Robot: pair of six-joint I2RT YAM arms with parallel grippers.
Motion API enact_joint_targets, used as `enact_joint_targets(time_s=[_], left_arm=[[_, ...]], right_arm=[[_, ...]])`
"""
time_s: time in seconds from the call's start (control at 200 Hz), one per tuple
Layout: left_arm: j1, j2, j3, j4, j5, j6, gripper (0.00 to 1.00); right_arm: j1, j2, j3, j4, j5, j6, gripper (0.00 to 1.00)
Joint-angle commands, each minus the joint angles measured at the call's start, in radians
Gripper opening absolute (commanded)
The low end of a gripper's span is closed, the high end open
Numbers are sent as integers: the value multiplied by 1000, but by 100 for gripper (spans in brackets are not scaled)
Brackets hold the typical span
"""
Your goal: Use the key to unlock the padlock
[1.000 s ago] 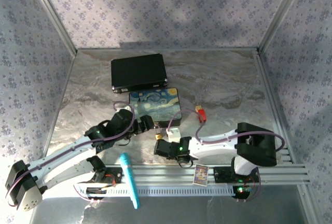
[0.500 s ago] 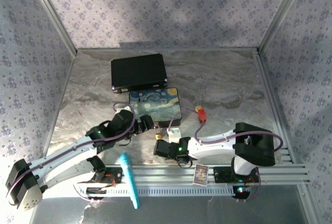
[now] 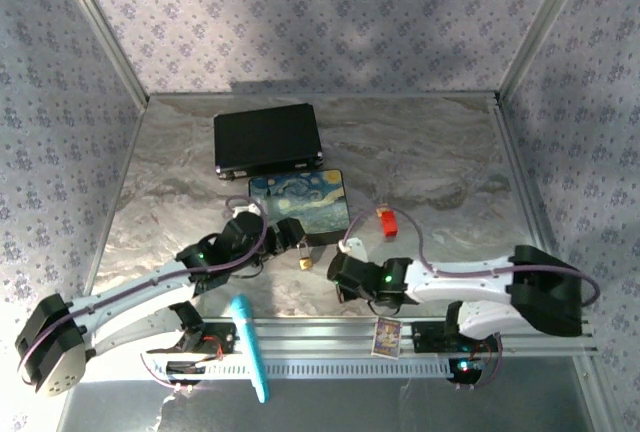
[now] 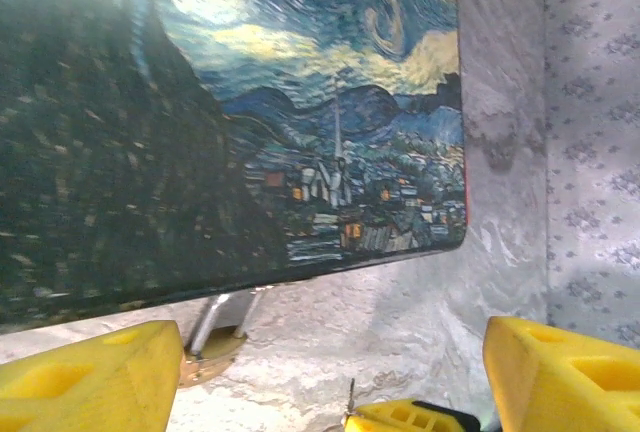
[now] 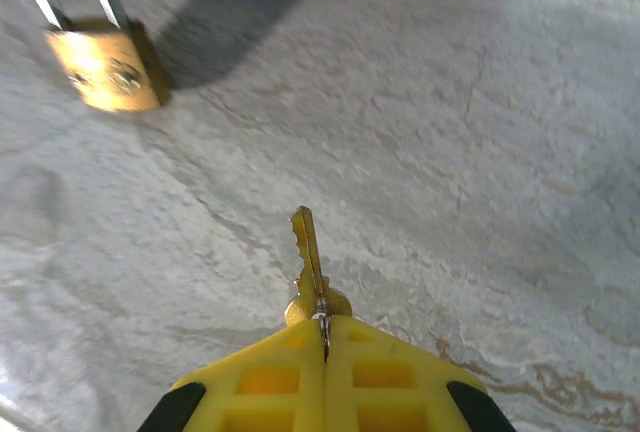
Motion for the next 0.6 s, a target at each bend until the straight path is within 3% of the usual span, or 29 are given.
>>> enact_joint_targets(time_s=[0.0, 0.215, 0.595], left_arm=[[-19, 18, 2, 124, 31, -45, 78], [-53, 82, 27, 196, 44, -68, 74], [-124, 226, 113, 253, 88, -28, 63]], right_arm=[[-56, -95, -33, 64, -116, -199, 0], [-159, -238, -26, 56, -253, -369, 0], [-194, -216, 47, 70, -287, -374, 0]])
